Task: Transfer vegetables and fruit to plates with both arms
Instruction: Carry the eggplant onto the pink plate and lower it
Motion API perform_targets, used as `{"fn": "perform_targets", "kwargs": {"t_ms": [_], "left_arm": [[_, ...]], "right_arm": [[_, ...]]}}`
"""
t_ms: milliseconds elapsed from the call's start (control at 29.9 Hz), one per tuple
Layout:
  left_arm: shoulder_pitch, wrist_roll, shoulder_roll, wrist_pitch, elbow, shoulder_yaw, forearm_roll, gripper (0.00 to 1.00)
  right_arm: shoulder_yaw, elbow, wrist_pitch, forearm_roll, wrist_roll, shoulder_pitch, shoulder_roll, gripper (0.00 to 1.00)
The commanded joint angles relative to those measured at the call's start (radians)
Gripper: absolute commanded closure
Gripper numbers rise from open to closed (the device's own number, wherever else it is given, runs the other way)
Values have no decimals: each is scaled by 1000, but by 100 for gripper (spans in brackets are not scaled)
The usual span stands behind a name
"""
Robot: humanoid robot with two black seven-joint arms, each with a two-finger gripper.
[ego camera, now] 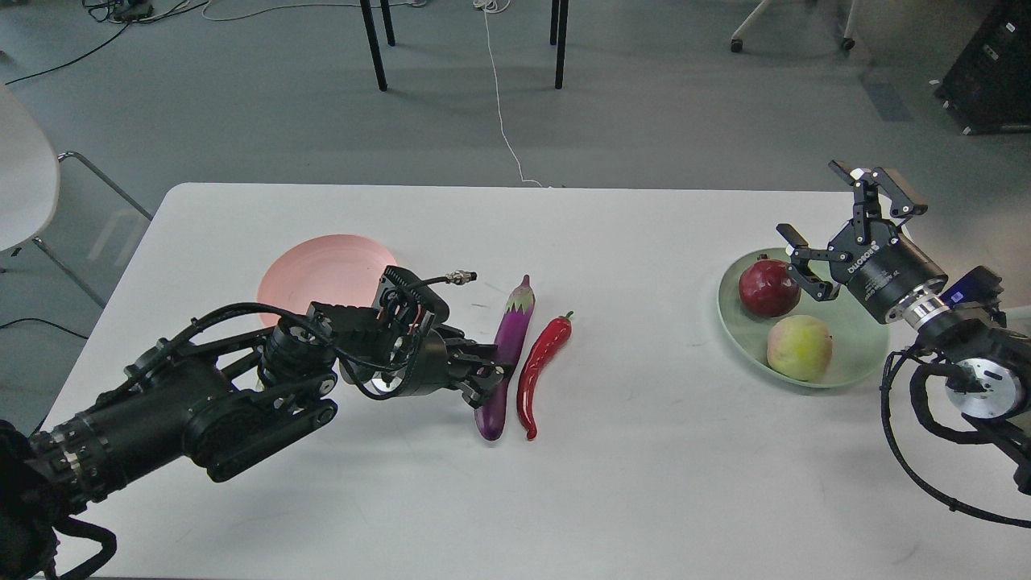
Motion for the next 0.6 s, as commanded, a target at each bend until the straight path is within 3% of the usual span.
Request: {"fn": "perform_targets", "kwargs": {"t_ms": [0, 268, 568], "left_arm": [[-40, -3, 14, 9, -6, -6, -49, 91], [-140, -5, 135, 9, -21, -6, -184, 91], [-128, -49, 331, -8, -35, 8, -194, 90]], "right_arm": [[0, 0, 0, 0, 0, 0, 0, 1], [-1, 0, 0, 0, 0, 2, 0, 1], [-1, 0, 0, 0, 0, 0, 1, 1]]}}
